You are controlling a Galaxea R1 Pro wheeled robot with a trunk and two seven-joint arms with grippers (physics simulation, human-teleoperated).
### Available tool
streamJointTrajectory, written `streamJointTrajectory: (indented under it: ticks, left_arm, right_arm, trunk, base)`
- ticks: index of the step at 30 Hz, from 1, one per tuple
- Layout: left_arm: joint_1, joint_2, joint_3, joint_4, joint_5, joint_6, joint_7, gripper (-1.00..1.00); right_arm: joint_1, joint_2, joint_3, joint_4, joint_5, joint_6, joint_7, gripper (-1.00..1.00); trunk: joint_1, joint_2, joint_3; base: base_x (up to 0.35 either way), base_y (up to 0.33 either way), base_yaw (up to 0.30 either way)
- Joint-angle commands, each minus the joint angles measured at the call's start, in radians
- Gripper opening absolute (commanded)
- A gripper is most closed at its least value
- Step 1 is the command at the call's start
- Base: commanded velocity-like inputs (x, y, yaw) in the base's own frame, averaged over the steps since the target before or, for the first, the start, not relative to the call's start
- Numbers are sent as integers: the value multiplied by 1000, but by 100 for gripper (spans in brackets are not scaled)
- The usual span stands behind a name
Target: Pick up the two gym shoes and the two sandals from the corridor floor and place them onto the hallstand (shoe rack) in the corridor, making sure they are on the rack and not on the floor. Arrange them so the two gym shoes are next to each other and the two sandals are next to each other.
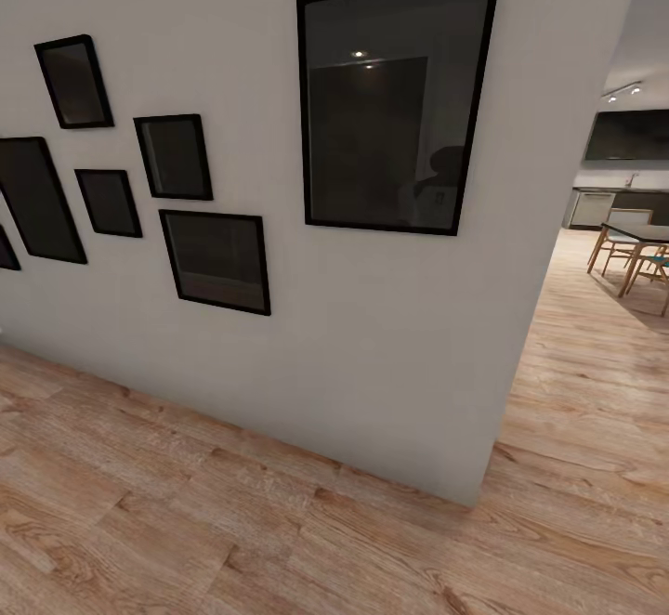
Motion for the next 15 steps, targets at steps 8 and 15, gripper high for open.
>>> streamJointTrajectory:
  ticks: [8,15]
  left_arm:
    - [-47,3,2,-45,0,-49,7,100]
    - [-87,7,1,-84,-2,-88,6,100]
  right_arm:
    - [-12,-45,-11,-45,-21,-48,0,100]
    - [-23,-85,-19,-85,-60,-87,9,100]
  trunk:
    - [0,-1,-1]
    - [0,-1,-1]
  base:
    - [0,0,0]
    - [0,0,0]
